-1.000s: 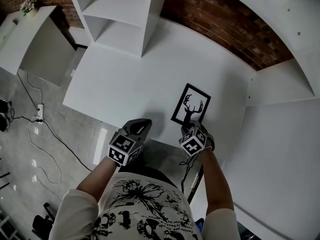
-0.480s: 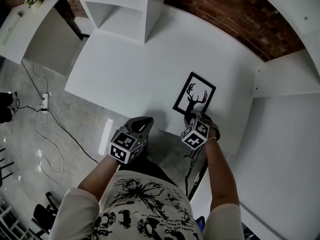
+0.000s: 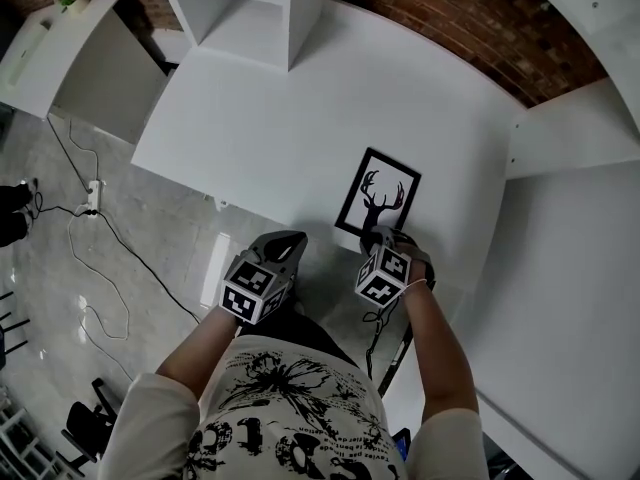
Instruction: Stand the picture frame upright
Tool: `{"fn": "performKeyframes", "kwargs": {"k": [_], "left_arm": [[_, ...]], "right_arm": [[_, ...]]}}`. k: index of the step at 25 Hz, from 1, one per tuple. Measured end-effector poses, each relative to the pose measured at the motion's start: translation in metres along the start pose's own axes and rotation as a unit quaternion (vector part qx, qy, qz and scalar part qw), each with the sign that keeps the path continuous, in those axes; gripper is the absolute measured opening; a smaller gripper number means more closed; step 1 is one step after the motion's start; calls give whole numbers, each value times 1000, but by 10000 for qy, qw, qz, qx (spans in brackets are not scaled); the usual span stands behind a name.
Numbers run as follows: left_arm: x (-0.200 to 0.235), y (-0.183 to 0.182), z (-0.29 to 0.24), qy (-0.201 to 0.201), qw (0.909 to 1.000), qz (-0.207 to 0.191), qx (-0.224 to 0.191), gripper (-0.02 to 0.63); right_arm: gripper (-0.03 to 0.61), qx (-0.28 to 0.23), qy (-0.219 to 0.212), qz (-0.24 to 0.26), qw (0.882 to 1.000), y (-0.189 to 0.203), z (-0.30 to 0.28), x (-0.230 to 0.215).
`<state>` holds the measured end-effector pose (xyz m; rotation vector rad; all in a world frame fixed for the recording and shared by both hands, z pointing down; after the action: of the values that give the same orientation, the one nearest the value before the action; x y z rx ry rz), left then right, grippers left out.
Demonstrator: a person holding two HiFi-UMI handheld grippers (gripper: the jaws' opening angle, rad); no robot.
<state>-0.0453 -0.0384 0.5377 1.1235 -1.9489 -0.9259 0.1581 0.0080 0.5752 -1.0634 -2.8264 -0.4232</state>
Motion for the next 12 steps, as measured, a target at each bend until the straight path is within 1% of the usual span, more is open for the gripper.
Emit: {"fn": "performKeyframes", "kwargs": {"k": [7, 12], "left_arm": [[-22, 14, 2, 35, 9996, 202, 171, 9], [-32, 30, -2, 70, 9992, 214, 339, 9]], "right_arm": [[75, -36, -115, -6, 9999, 10, 11, 20], [75, -54, -134, 23, 9999, 17, 17, 38]]}}
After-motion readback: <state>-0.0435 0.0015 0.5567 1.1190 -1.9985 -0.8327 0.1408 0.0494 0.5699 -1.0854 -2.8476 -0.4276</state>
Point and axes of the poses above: the fingertips, and each gripper's own axes: z backward along the fingers, x to its left, y out of its underside, the point moved 9 cm from there along z, backward along the fingers, and after that the axes turned 13 degrees about -z, right-handed, at the moved point
